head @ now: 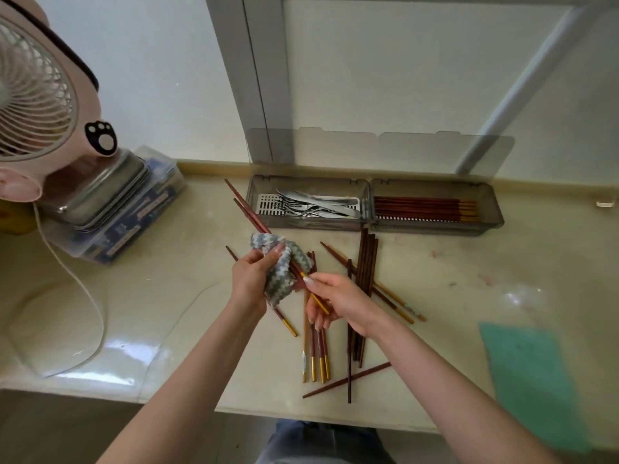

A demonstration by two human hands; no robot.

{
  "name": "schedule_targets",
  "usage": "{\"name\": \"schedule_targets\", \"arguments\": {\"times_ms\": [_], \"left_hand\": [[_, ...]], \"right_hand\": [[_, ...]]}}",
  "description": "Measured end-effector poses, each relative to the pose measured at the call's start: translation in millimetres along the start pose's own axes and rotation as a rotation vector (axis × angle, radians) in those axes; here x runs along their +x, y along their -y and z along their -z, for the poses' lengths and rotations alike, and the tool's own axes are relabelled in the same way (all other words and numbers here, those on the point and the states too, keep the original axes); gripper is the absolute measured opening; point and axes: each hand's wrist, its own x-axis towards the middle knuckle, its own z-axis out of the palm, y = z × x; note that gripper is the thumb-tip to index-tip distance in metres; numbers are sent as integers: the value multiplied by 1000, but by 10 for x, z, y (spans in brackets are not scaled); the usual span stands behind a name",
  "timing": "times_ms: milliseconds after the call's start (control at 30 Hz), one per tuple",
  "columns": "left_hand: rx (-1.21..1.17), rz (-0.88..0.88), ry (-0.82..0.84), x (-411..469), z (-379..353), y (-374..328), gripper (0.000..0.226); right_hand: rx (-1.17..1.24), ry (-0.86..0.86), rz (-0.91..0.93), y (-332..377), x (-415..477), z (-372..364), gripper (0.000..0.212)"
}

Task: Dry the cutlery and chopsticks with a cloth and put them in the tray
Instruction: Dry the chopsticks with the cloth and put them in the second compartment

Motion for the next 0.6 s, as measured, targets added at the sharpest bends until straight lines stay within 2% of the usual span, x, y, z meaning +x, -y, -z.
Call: {"name": "schedule_targets", "arguments": {"times_ms": [167,300,433,600], "left_hand": [[-2,-19,-36,20,-41,16,3],[8,-15,-26,-8,-83,73,2],[-32,44,-81,53,-58,45,13],[-153,43,-164,367,124,-169,25]], "right_hand": [[132,-3,-45,-67,-17,97,27],[136,-2,-63,-108,-71,168,24],[106,-13,-63,-139,-147,195,23],[127,85,-103,-91,-205,370,21]]}}
